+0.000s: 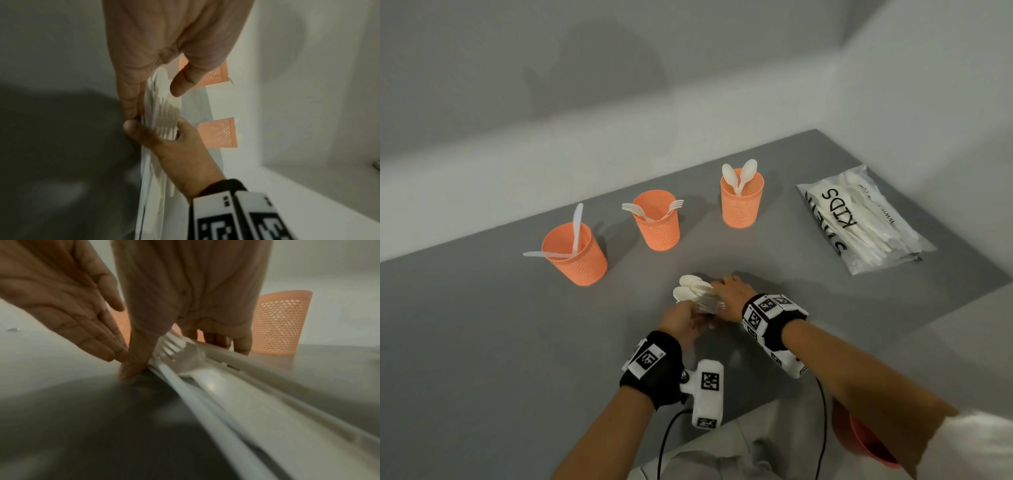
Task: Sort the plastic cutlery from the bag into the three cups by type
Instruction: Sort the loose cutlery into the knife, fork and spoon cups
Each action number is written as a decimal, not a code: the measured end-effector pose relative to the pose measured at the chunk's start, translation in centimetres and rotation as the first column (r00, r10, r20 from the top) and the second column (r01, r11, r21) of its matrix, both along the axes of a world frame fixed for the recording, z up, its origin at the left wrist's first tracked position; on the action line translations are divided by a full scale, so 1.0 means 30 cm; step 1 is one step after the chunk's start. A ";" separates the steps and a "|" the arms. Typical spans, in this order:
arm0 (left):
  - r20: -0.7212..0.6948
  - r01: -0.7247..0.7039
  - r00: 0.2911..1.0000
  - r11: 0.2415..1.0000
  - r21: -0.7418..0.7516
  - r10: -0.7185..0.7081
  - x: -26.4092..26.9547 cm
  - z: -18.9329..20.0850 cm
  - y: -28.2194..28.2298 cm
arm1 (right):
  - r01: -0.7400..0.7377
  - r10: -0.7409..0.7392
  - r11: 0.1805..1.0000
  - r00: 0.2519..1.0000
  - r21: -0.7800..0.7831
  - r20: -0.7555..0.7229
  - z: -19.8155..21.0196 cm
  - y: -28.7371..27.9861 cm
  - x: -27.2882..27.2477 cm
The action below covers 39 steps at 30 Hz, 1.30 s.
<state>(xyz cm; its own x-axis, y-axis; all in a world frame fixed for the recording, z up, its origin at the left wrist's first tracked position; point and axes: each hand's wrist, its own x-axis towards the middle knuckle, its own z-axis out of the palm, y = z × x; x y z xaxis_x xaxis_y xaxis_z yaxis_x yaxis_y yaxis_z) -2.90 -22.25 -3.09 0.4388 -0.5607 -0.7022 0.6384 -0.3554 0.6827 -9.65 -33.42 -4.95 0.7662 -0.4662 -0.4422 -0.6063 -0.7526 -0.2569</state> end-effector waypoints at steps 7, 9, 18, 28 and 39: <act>-0.054 0.003 0.999 1.000 0.022 -0.002 0.016 0.007 0.019 | 0.070 -0.072 0.997 0.996 0.034 0.061 0.003 -0.011 -0.010; -0.052 0.020 0.998 1.000 0.024 -0.019 0.018 0.011 0.024 | 0.071 -0.072 0.997 0.995 0.029 0.062 0.011 0.000 -0.005; -0.092 0.030 0.995 0.999 -0.028 -0.032 -0.014 0.042 0.050 | 0.025 -0.023 0.999 0.998 -0.035 0.052 0.019 0.049 0.026; -0.101 -0.024 0.995 0.999 -0.046 0.019 0.014 0.028 0.126 | 0.106 -0.116 0.993 0.968 0.059 0.221 0.066 0.035 0.063; -0.215 -0.015 0.977 0.998 -0.067 0.000 0.053 0.035 0.148 | 0.111 -0.697 0.713 0.213 0.692 0.684 0.284 0.080 0.131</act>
<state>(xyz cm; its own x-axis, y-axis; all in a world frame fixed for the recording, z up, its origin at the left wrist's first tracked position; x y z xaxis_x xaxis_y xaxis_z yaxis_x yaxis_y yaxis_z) -1.31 -17.80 -2.03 0.2861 -0.6076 -0.7409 0.7752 -0.3077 0.5517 -5.73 -31.02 3.56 0.5408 -0.8351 0.1004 0.0370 -0.0957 -0.9947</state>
